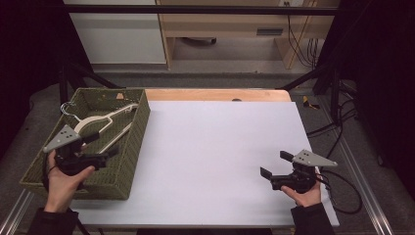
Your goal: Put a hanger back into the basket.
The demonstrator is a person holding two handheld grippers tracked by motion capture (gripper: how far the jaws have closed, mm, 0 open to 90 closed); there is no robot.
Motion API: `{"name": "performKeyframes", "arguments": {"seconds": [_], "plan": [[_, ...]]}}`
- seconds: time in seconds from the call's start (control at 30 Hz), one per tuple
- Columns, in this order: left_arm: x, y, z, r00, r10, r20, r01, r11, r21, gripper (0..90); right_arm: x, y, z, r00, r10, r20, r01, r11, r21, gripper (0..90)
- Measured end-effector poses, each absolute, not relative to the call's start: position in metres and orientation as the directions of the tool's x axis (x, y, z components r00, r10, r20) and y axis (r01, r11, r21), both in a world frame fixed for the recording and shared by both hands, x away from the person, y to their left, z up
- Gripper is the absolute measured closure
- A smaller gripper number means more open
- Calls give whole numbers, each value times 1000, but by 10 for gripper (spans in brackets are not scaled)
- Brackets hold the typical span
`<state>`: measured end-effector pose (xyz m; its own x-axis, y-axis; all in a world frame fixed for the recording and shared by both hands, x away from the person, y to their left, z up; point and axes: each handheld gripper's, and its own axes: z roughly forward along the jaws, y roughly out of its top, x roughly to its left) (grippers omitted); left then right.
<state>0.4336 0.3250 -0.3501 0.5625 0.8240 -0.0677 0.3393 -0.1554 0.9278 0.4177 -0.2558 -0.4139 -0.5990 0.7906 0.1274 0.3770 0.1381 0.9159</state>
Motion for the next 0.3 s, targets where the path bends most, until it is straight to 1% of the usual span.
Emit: {"name": "performKeyframes", "arguments": {"seconds": [0.13,0.3], "plan": [[427,311,-360,585,807,-82,328,-143,934,74,417,-259,-412,-607,785,120,367,144,919,24],[422,302,-369,611,787,-90,322,-144,936,73,414,-263,-409,-603,786,134,357,116,927,23]]}}
